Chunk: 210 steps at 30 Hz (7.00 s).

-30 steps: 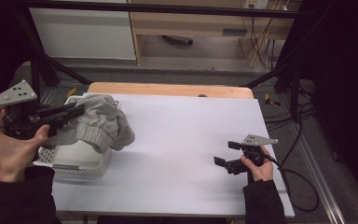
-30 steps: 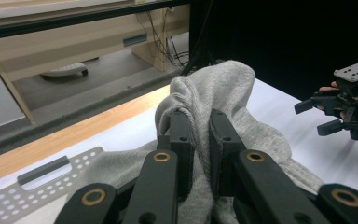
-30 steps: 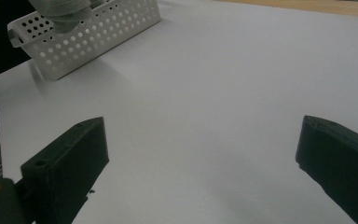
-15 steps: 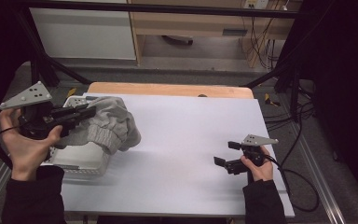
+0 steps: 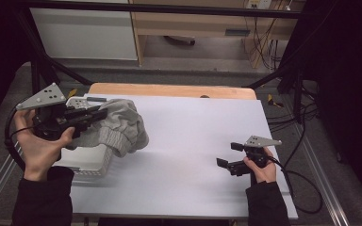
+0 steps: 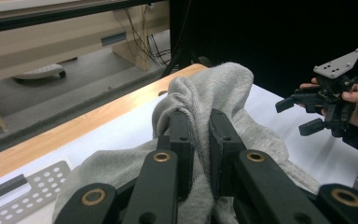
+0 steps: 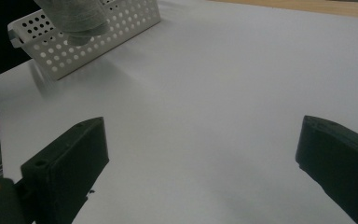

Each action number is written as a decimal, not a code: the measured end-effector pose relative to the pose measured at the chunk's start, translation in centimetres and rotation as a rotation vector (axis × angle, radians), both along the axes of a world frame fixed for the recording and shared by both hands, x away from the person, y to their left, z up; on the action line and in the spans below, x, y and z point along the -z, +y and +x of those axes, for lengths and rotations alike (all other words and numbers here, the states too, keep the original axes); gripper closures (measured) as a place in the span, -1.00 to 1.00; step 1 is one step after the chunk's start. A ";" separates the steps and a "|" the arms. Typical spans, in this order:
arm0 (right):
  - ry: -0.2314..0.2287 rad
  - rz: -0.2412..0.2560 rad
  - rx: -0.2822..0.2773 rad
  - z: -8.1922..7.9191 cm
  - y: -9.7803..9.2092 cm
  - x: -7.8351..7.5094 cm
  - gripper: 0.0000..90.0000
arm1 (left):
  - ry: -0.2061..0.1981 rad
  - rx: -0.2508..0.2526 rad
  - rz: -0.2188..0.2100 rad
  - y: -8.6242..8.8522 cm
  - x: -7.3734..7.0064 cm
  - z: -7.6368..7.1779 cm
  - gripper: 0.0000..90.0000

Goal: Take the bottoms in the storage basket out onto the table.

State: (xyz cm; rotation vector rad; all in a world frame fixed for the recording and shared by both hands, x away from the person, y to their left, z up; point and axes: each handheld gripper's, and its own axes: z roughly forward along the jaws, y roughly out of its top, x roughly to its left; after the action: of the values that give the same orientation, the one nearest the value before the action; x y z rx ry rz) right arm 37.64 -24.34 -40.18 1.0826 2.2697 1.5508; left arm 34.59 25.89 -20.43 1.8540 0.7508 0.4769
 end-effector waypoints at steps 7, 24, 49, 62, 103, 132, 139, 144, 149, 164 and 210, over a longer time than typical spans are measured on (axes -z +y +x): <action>0.001 0.000 0.001 0.0 0.0 0.0 -0.94 | 0.003 0.014 0.001 -0.8 0.3 0.2 0.82; 0.001 -0.004 -0.003 0.0 0.0 0.1 -0.94 | 0.017 0.050 0.000 -2.6 1.3 0.8 0.82; 0.002 0.000 -0.001 0.0 0.0 0.0 -0.94 | 0.038 0.108 0.000 -5.9 2.8 1.6 0.82; 0.002 -0.002 -0.003 0.0 0.0 0.0 -0.94 | 0.056 0.141 0.015 -7.4 3.8 1.9 0.81; -0.001 0.002 -0.002 0.0 -0.1 0.0 -0.94 | 0.103 0.163 0.081 -10.5 7.1 2.8 0.80; 0.000 0.003 0.000 0.0 -0.1 -0.1 -0.94 | 0.158 0.166 0.124 -11.6 9.7 3.4 0.78; -0.001 0.004 0.000 0.0 -0.1 -0.1 -0.94 | 0.171 0.176 0.137 -12.1 10.6 3.6 0.77; -0.002 0.005 -0.001 0.0 -0.1 -0.1 -0.94 | 0.177 0.181 0.140 -12.2 11.1 3.6 0.78; -0.002 0.003 -0.001 0.0 -0.1 -0.1 -0.94 | 0.176 0.185 0.142 -12.3 11.5 3.6 0.78; -0.003 0.002 -0.001 0.0 -0.1 -0.1 -0.94 | 0.224 0.204 0.164 -12.5 13.9 3.8 0.76; -0.002 0.003 0.003 -0.1 -0.1 -0.2 -0.93 | 0.171 0.218 0.163 -10.2 13.3 2.3 -0.80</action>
State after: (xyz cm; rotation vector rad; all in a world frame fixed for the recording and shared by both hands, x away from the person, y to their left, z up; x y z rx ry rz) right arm 37.58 -24.44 -40.03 1.0837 2.2647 1.5535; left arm 36.93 15.70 -33.76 2.1217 0.6266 0.2472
